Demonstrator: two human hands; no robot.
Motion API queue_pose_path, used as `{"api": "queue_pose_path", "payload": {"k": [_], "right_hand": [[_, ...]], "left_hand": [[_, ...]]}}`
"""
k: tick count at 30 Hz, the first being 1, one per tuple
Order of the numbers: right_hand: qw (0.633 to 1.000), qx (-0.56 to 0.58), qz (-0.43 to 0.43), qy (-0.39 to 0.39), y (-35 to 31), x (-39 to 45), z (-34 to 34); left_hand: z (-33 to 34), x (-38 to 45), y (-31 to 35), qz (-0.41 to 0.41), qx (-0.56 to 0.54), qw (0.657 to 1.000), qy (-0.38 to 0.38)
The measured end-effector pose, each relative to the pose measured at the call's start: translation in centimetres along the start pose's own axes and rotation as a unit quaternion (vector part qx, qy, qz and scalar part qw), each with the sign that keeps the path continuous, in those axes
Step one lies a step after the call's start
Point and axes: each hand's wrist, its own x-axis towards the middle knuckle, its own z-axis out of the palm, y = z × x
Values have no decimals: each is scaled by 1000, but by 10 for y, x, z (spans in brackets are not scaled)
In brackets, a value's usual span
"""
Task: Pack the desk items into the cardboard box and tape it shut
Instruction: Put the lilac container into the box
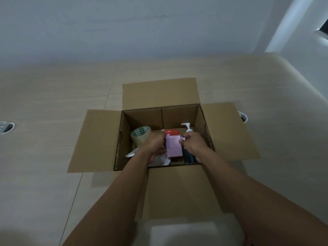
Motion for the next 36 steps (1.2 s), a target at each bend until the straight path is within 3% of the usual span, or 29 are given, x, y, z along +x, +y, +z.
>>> {"api": "queue_pose_path", "payload": {"k": [16, 28, 36], "right_hand": [[990, -140, -14, -1, 3, 8, 6], [997, -68, -22, -9, -2, -17, -13], [995, -9, -81, 49, -5, -66, -53]], "left_hand": [[15, -8, 5, -81, 7, 997, 19], [12, -24, 5, -69, -44, 996, 29], [16, -55, 11, 21, -31, 997, 74]]}}
